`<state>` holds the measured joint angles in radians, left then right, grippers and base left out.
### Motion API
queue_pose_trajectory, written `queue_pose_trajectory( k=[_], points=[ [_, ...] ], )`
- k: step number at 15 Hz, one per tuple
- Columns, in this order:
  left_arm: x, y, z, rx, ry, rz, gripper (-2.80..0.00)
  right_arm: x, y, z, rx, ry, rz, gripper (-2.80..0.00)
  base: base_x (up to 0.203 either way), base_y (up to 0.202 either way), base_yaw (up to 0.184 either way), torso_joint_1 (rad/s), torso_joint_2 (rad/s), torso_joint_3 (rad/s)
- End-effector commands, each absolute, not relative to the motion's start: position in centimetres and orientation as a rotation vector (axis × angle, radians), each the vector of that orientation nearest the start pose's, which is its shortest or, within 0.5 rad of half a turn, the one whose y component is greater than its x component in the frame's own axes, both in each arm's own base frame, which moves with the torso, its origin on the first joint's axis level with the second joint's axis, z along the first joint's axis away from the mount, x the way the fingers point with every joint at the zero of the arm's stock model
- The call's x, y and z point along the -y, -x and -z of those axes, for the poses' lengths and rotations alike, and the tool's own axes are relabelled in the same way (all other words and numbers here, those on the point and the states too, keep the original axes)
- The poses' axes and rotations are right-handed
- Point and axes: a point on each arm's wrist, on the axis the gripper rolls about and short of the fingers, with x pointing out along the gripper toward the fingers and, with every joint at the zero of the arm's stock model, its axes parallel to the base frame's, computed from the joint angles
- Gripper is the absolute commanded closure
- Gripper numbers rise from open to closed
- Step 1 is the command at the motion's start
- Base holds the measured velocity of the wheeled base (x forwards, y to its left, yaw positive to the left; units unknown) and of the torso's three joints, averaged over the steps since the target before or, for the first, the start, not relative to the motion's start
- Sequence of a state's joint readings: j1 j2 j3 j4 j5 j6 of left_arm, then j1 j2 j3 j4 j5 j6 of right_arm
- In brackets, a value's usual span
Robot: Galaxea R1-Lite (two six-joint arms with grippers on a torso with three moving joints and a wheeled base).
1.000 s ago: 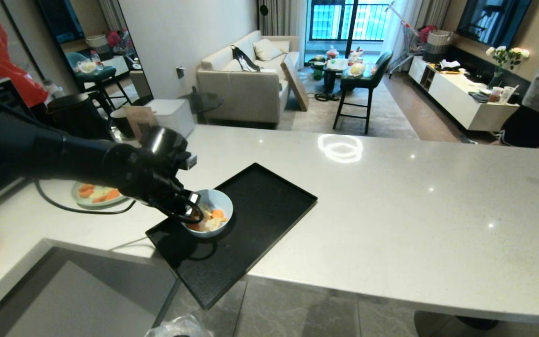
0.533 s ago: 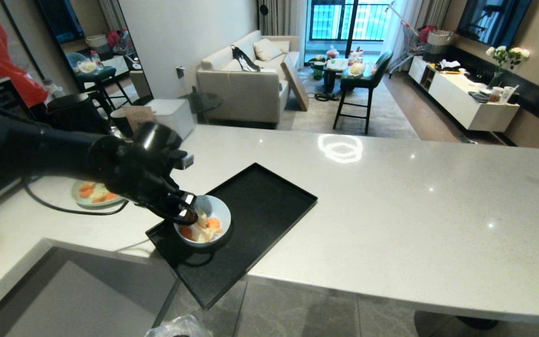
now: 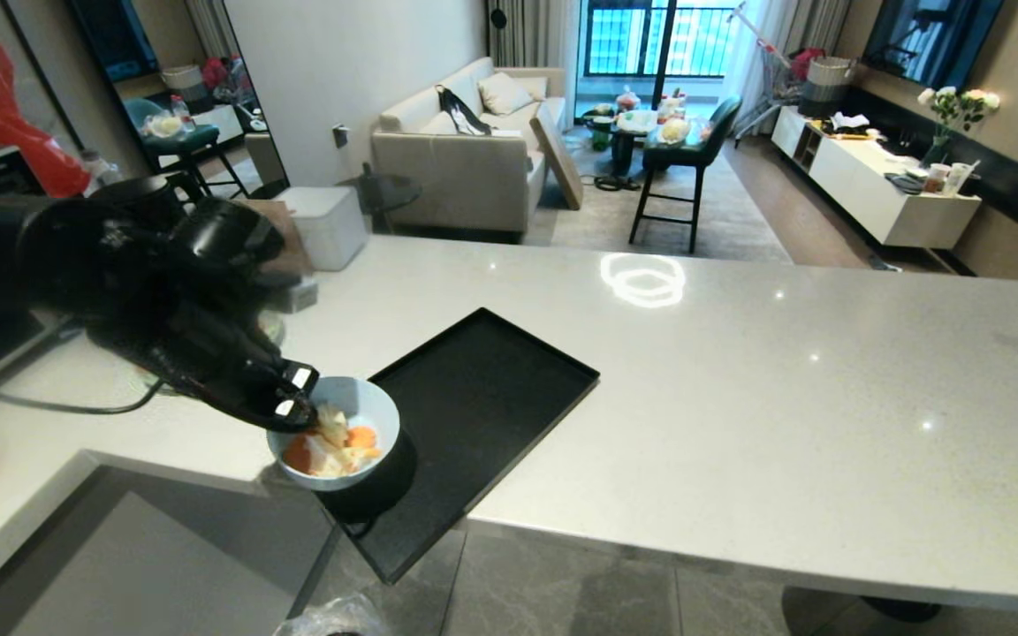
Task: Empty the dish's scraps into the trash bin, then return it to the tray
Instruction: Move the bowl over the trash can
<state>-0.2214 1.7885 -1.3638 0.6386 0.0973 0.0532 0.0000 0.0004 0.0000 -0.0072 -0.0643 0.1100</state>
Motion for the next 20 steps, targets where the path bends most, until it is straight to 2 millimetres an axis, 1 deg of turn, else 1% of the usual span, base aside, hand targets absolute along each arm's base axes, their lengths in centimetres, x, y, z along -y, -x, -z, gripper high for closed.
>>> queue_pose_trajectory(
  k=[1,3,6,8,10,12,15,18,20],
  points=[
    [4.7,-27.4,-22.5,-1.023,-0.189,0.100,0.00,0.1,2.3,-7.6,0.010,-0.111,0.064,0.00,0.000,0.000,0.000,0.000,0.00,0.000],
    [2.8,-25.9,-23.7,-1.025,-0.156,0.042,0.00,0.1,2.3,-7.6,0.011,-0.111,0.064,0.00,0.000,0.000,0.000,0.000,0.00,0.000],
    [-0.6,-22.5,-24.9,-0.996,-0.087,-0.078,0.00,0.1,2.3,-7.6,0.011,-0.111,0.064,0.00,0.000,0.000,0.000,0.000,0.00,0.000],
    [-2.6,-20.0,-25.0,-0.987,-0.032,-0.162,0.00,0.1,2.3,-7.6,0.010,-0.111,0.064,0.00,0.000,0.000,0.000,0.000,0.00,0.000],
    [-3.8,-17.1,-24.4,-0.987,0.045,-0.190,0.00,0.1,2.3,-7.6,0.011,-0.111,0.064,0.00,0.000,0.000,0.000,0.000,0.00,0.000],
    [-3.8,-15.0,-23.7,-0.987,0.096,-0.171,0.00,0.1,2.3,-7.6,0.010,-0.111,0.064,0.00,0.000,0.000,0.000,0.000,0.00,0.000],
    [-3.0,-12.0,-22.3,-0.970,0.119,-0.140,0.00,0.1,2.3,-7.6,0.011,-0.111,0.064,0.00,0.000,0.000,0.000,0.000,0.00,0.000],
    [-2.3,-9.5,-20.5,-0.945,0.127,-0.117,0.00,0.1,2.3,-7.6,0.011,-0.111,0.064,0.00,0.000,0.000,0.000,0.000,0.00,0.000],
    [-2.0,-8.3,-19.6,-0.885,0.118,-0.117,0.00,0.1,2.3,-7.6,0.011,-0.111,0.064,0.00,0.000,0.000,0.000,0.000,0.00,0.000]
  ],
)
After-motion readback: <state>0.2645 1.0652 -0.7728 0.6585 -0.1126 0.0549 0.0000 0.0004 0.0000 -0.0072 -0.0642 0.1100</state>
